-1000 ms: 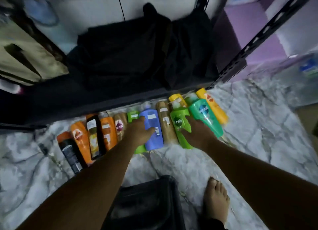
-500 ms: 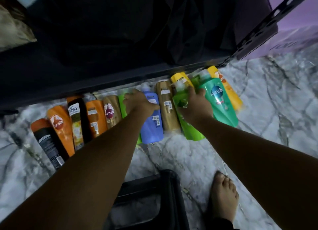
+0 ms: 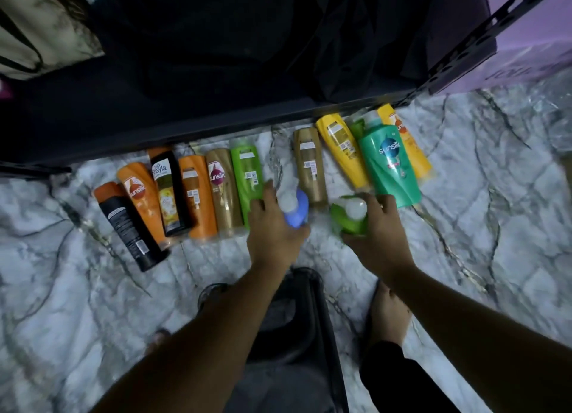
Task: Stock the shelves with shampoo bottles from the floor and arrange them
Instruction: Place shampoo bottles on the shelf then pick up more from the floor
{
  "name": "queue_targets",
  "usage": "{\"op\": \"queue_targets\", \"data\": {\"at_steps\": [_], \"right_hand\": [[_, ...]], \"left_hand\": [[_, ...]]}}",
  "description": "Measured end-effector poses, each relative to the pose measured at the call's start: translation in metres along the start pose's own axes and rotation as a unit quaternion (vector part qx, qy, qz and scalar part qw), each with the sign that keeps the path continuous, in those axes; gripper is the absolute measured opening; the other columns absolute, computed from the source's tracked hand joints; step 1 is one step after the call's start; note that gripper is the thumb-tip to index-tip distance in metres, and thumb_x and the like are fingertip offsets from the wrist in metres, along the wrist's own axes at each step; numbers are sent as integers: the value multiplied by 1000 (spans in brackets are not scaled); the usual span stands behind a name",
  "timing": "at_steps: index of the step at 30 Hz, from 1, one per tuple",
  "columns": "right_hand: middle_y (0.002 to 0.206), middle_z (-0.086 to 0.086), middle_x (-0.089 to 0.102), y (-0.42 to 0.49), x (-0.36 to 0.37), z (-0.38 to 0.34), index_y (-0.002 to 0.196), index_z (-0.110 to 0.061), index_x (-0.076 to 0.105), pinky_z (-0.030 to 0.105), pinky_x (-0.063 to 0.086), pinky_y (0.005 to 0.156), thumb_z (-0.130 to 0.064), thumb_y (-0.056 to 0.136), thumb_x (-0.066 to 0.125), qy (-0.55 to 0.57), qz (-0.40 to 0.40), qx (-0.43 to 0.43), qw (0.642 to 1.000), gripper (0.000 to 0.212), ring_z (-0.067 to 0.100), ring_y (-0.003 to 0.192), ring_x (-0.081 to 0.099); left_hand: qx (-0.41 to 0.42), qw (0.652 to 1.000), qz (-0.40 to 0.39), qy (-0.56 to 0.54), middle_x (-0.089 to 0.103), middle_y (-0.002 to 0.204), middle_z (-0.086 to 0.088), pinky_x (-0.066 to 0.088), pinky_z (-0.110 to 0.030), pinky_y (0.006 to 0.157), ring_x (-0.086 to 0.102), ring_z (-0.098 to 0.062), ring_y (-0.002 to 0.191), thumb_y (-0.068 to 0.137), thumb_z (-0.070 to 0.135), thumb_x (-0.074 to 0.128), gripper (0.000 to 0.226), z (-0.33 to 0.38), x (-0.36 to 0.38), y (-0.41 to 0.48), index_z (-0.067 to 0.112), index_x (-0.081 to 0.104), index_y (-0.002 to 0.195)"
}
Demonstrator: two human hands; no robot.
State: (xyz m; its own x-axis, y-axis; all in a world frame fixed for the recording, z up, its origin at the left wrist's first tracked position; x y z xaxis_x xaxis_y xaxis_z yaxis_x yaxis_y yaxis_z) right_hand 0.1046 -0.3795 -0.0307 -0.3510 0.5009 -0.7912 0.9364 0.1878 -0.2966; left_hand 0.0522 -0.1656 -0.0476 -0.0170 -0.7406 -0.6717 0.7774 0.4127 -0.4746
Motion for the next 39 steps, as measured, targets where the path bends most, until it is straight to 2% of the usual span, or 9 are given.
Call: {"op": "queue_targets", "data": {"at_steps": [4, 10, 14, 16, 19, 21, 26, 32, 39], "right_hand": [[124, 5, 43, -40, 5, 5, 131, -17, 54, 29, 47, 85, -11, 63, 88, 53, -22, 12, 998, 76, 25, 102, 57], [130, 3, 46, -66, 23, 11, 134, -19, 53, 33, 50, 92, -13, 64, 86, 46, -97, 6, 994, 79, 27, 110, 58], [134, -2, 52, -72, 23, 13, 138, -20, 49, 38, 51, 91, -16, 68, 84, 54, -130, -6, 990, 78, 26, 115, 57], [136, -3, 54, -70, 20, 14, 139, -21, 49, 36, 51, 87, -18, 69, 85, 51, -140, -3, 989, 78, 24, 114, 59], [135, -5, 56, -65, 21, 15, 139, -25, 48, 34, 51, 87, -25, 68, 86, 46, -166, 10, 985, 81, 22, 111, 61], [136, -7, 57, -62, 23, 16, 141, -28, 48, 32, 50, 90, -27, 66, 86, 41, -179, 18, 983, 83, 20, 111, 61], [133, -9, 59, -57, 23, 14, 139, -29, 51, 31, 51, 89, -26, 64, 84, 34, -197, 9, 980, 82, 21, 108, 63], [130, -9, 60, -54, 23, 13, 138, -28, 51, 30, 49, 87, -25, 62, 85, 31, -203, -4, 979, 83, 19, 106, 63], [122, -7, 64, -50, 7, -1, 135, -29, 56, 25, 47, 85, -19, 60, 87, 51, -181, 12, 982, 82, 19, 102, 64]], "left_hand": [[-40, 993, -41, -104, 37, 122, 0, 51, -37, 96, 53, -28, 117, 68, 35, 88, 83, -15, 19, -41, 32, 47, 140], [-19, 980, -146, -136, 35, 130, 3, 43, -25, 98, 48, -19, 126, 71, 20, 92, 89, -19, 27, -57, 24, 42, 144], [96, 954, -283, -17, 17, 163, 1, 40, -37, 115, 26, -22, 152, 77, -5, 72, 107, -14, 23, -43, 41, 22, 161], [181, 931, -307, 78, 9, 171, -1, 31, -40, 121, 13, -24, 157, 84, -5, 68, 98, -5, 23, -32, 40, 27, 160], [287, 893, -316, 144, 36, 163, -6, 36, -46, 119, 36, -27, 149, 82, 13, 81, 79, 13, 28, -15, 23, 45, 152], [318, 879, -322, 148, 58, 142, -4, 49, -41, 101, 55, -26, 129, 67, 23, 92, 79, 18, 30, -8, 20, 54, 137], [306, 911, -227, 157, 54, 114, -1, 52, -45, 77, 57, -28, 100, 56, 46, 95, 82, 13, 19, -7, 21, 50, 119], [257, 939, -208, 90, 50, 129, -2, 50, -42, 92, 51, -26, 117, 68, 36, 93, 84, -8, 17, -22, 25, 53, 142], [174, 962, -209, 2, 56, 120, 3, 49, -33, 84, 59, -21, 105, 64, 34, 97, 74, -11, 3, -24, 23, 57, 125]]}}
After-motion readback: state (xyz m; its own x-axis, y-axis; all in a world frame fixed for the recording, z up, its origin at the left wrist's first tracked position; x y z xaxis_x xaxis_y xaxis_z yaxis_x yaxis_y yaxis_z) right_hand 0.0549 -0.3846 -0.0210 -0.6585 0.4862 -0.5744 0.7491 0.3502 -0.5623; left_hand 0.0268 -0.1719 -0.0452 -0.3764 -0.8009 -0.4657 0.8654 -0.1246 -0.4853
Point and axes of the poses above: each hand's wrist, its own y-axis towards the middle knuckle, its own x-axis out of the palm, z = x × y, the point moved 8 cm from there along y, towards the middle knuckle
